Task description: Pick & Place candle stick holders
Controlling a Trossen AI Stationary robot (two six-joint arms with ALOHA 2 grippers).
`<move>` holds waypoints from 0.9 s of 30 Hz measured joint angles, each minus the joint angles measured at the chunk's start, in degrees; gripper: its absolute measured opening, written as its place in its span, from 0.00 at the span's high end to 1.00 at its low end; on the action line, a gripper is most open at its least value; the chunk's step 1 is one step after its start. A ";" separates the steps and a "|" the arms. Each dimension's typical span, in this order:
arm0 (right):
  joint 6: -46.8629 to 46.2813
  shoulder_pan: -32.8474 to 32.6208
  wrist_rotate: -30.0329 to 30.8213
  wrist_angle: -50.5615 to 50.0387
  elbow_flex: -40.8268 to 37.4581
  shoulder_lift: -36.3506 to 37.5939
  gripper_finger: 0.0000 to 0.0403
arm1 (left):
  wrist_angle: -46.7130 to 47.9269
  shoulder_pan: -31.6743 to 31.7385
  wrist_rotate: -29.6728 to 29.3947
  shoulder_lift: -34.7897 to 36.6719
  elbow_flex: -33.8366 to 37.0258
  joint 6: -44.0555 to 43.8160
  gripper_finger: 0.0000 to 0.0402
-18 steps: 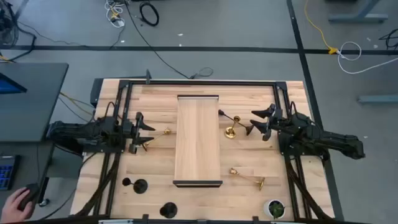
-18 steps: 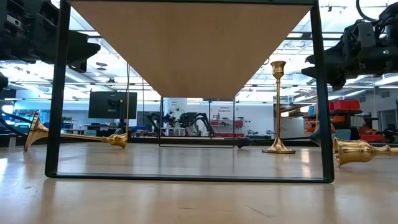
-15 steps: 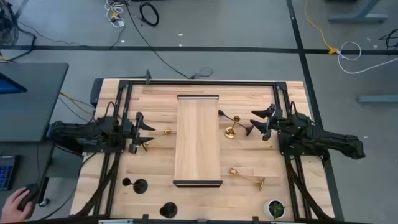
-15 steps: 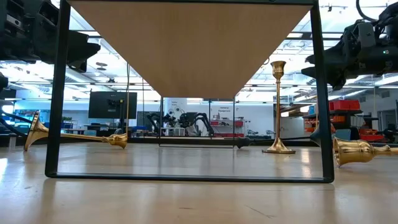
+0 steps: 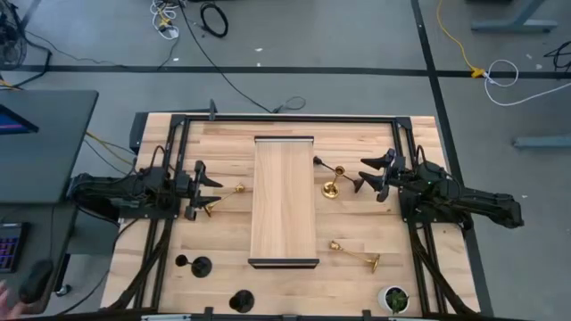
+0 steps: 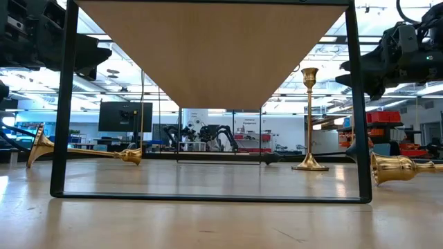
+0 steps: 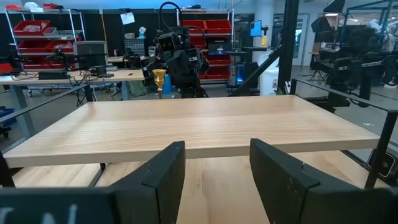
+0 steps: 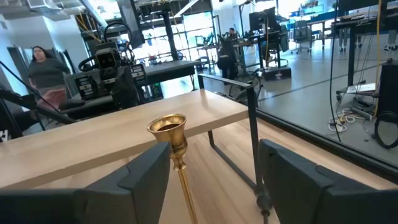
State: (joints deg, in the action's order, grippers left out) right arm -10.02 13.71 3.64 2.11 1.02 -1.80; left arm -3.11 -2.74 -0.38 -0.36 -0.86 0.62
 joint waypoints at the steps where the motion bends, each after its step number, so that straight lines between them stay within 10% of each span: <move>1: 0.02 0.00 0.00 0.00 0.00 -0.02 0.39 | 0.00 0.02 0.02 0.00 0.00 0.00 0.55; 27: 0.01 0.00 -0.01 -0.02 0.00 -0.01 0.39 | 0.00 0.02 0.02 0.00 0.00 0.00 0.55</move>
State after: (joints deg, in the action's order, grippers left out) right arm -10.01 13.71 3.63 2.09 1.02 -1.81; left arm -3.11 -2.72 -0.36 -0.36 -0.86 0.62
